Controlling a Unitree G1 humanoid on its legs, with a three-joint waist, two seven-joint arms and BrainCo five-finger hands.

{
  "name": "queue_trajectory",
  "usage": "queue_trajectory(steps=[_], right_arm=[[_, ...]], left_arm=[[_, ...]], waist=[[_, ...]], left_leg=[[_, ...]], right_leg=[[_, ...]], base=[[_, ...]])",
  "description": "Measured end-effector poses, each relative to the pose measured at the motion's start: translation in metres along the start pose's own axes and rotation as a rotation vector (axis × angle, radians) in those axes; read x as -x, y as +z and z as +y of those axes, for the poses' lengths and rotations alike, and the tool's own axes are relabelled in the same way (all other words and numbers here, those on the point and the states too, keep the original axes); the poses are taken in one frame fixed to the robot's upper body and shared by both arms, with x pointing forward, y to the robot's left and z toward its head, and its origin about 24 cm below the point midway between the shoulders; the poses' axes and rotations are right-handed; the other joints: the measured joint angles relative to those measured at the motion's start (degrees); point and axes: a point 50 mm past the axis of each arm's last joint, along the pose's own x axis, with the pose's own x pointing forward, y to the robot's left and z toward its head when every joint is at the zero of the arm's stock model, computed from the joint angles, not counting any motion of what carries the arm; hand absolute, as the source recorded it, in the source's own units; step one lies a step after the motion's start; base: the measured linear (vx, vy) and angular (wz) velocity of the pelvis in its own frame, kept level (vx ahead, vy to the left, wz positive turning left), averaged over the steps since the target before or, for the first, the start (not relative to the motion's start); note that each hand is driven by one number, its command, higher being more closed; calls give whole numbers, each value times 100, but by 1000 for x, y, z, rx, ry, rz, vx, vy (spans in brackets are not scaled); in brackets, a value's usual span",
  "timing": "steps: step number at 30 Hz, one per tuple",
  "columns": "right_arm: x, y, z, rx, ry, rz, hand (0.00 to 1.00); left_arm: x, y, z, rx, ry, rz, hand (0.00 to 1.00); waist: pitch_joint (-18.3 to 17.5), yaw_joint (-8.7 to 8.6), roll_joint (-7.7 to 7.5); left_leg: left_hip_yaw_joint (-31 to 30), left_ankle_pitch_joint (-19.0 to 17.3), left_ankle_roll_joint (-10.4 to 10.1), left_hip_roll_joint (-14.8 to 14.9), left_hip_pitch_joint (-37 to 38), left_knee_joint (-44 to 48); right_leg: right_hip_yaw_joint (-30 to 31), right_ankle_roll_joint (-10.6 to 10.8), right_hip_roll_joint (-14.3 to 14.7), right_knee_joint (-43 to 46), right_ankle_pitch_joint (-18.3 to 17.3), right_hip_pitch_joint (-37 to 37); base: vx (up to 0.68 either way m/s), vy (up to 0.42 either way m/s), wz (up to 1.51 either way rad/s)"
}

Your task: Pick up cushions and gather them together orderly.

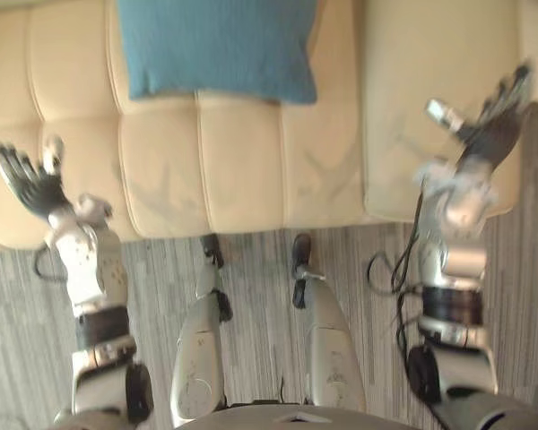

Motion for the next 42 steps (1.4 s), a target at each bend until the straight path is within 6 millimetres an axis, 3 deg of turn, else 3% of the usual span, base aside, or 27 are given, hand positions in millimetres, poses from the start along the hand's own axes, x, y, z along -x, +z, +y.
queue_trajectory(steps=[1,2,4,7,14,17,21,26,29,31,32,33,34,35,36,37,38,39,40,41,42], right_arm=[[27,-29,-9,-10,5,137,0],[37,-38,-11,-8,9,182,0],[87,-80,-29,15,-3,406,0],[141,-121,-48,54,-40,662,0],[255,-176,-95,293,-66,1195,0],[282,-182,-117,359,-124,1338,0],[298,-181,-139,417,-201,1417,0],[303,-182,-142,406,-241,1455,0],[302,-183,-140,402,-233,1454,0],[301,-185,-136,396,-229,1451,0],[302,-184,-136,397,-227,1452,0],[300,-183,-140,408,-234,1444,0],[296,-183,-141,411,-233,1433,0],[296,-184,-138,411,-226,1430,0],[301,-184,-137,405,-230,1439,0],[303,-184,-137,413,-222,1448,0],[309,-186,-136,426,-205,1482,0],[305,-188,-134,426,-196,1479,0],[303,-188,-133,426,-192,1472,0],[297,-190,-131,436,-172,1460,0],[290,-193,-126,437,-156,1448,0]], left_arm=[[19,-23,21,-67,24,94,0],[25,-30,27,-87,28,126,0],[59,-63,64,-191,63,295,0],[92,-98,104,-341,103,508,0],[169,-153,171,-563,158,981,0],[189,-160,188,-633,175,1090,0],[201,-162,198,-703,173,1152,0],[202,-164,198,-718,169,1162,0],[199,-164,197,-741,168,1151,0],[193,-162,196,-744,168,1126,0],[190,-162,195,-742,166,1111,0],[192,-161,192,-734,179,1095,0],[193,-161,191,-730,180,1093,0],[185,-158,192,-727,194,1063,0],[178,-157,190,-730,181,1041,0],[176,-156,190,-732,172,1038,0],[172,-155,191,-738,156,1032,0],[170,-156,190,-740,135,1038,0],[170,-157,187,-736,127,1040,0],[175,-159,185,-735,108,1053,0],[178,-162,180,-732,78,1062,0]], waist=[[-161,1,-29],[-235,12,-38],[-665,36,-61],[-1004,71,-78],[-1691,79,-104],[-1863,105,-94],[-1957,135,-102],[-1926,194,-138],[-1823,277,-243],[-1702,267,-333],[-1663,295,-362],[-1716,434,-67],[-1620,472,-71],[-1536,354,-199],[-1570,305,-366],[-1584,292,-428],[-1674,291,-622],[-1694,357,-644],[-1674,395,-594],[-1677,467,-396],[-1707,520,-393]], left_leg=[[26,-59,-15,9,306,1],[53,-74,-4,13,408,1],[177,-230,-6,34,936,1],[351,-476,-67,55,1707,2],[657,-865,-233,133,2775,-1],[791,-966,-293,152,3090,-4],[914,-1070,-336,128,3370,-36],[1185,-1150,-327,68,3559,-3],[1423,-1195,-303,34,3690,1],[1427,-1301,-233,-1,3707,104],[1305,-1497,-150,-12,3623,307],[893,-1568,42,89,3436,337],[915,-1533,100,136,3402,432],[740,-1620,165,144,3208,749],[489,-1634,155,111,3032,988],[411,-1623,139,76,2993,1071],[230,-1612,136,-37,2761,1266],[144,-1610,132,-24,2551,1523],[138,-1600,124,56,2472,1667],[133,-1503,165,187,2151,1958],[132,-1460,163,223,2006,1899]], right_leg=[[6,-19,29,-141,13,345],[16,-18,35,-194,12,456],[76,46,88,-493,52,1053],[181,59,138,-821,51,1844],[304,23,233,-1390,43,3019],[372,19,249,-1615,113,3346],[499,59,257,-1896,243,3676],[804,93,240,-1942,384,3709],[1032,80,238,-1949,480,3701],[900,-209,190,-1894,318,3685],[577,-717,114,-1881,212,3680],[123,-959,98,-1709,-189,3650],[71,-763,12,-1049,-329,3446],[-9,-521,-238,748,-503,3089],[-7,-277,-366,1859,-660,3083],[12,-183,-395,2064,-662,3114],[144,91,-419,1855,-260,3356],[177,361,-293,1288,-494,3617],[175,356,-215,1021,-492,3742],[169,302,-78,172,-516,4016],[119,196,-35,-459,-576,4155]], base=[[94,-106,-14],[85,-86,-17],[128,-69,-23],[162,-43,-29],[109,1,-19],[78,4,-26],[44,12,-18],[11,34,-29],[-29,32,-43],[-71,26,-12],[-78,48,-38],[-58,40,-46],[-80,1,-10],[-51,-53,64],[-21,-67,90],[41,-84,90],[35,-110,56],[12,-111,38],[-64,-97,-5],[-97,-77,-28],[-142,-94,-28]])
